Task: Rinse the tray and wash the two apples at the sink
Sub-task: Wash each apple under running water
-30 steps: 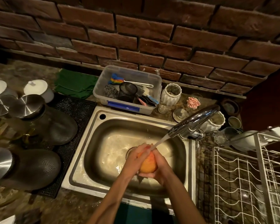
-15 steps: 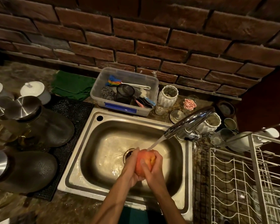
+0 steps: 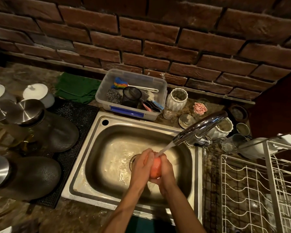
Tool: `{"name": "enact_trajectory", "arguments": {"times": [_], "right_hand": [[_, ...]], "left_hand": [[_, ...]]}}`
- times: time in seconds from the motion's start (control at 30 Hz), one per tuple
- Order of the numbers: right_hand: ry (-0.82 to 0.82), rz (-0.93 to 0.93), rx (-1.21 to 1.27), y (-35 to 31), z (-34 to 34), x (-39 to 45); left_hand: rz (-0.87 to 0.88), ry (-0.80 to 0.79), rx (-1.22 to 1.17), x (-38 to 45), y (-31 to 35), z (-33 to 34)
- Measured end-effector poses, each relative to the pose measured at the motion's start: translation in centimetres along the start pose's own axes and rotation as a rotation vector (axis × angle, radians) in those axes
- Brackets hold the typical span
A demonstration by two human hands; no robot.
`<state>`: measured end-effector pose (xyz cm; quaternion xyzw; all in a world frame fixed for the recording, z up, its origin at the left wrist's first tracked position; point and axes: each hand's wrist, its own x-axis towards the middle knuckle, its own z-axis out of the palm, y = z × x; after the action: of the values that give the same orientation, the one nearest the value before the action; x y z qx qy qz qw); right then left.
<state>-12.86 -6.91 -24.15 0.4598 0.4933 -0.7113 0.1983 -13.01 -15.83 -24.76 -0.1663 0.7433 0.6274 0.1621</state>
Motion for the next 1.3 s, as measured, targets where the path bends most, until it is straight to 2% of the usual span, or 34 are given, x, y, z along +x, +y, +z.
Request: {"name": "enact_trajectory", "arguments": {"times": [0.07, 0.13, 0.23, 0.37, 0.53, 0.6, 0.73, 0.87, 0.93, 1.03, 1.2, 1.3], "right_hand": [[-0.113, 0.13, 0.123, -0.4, -0.2, 0.1], [-0.131, 0.115, 0.121, -0.1, -0.2, 0.1], [-0.07, -0.154, -0.075, 0.7, -0.2, -0.1], [-0.098, -0.442, -0.291, 1.7, -1.0, -1.1], [-0.099, -0.625, -0.546, 2.8, -2.1, -1.8], [-0.085, -0.652, -0.566, 3.1, -2.3, -2.1], [-0.039, -0.54, -0.41, 2.5, -1.8, -2.2], [0.049, -0.468, -0.231, 1.5, -1.0, -1.6], [0.021, -0.429, -0.138, 1.2, -0.8, -1.4], [-0.047, -0.254, 0.065, 0.5, -0.6, -1.1], [-0.147, 0.08, 0.016, -1.0, -1.3, -0.5], [-0.182, 0.124, -0.044, -0.9, -1.6, -0.2]], "left_hand": [[0.029, 0.012, 0.024, -0.2, -0.3, -0.1], [0.03, 0.014, 0.002, -0.2, -0.2, -0.1], [-0.07, 0.017, -0.131, 0.2, 0.5, -0.1], [-0.201, 0.007, -0.219, 0.5, 1.4, -0.1], [-0.433, -0.075, -0.299, 0.8, 1.9, -0.5], [-0.477, -0.142, -0.344, 0.7, 1.8, -0.6], [-0.349, -0.156, -0.345, 0.7, 1.4, -0.3], [-0.192, -0.12, -0.2, 0.3, 1.4, 0.2], [-0.13, -0.102, -0.175, 0.1, 1.3, 0.4], [-0.035, -0.104, -0.096, -0.3, 1.5, 0.1], [0.034, -0.088, -0.005, -0.8, 0.1, -0.1], [0.066, -0.05, -0.005, -0.9, -0.7, -0.1]]}}
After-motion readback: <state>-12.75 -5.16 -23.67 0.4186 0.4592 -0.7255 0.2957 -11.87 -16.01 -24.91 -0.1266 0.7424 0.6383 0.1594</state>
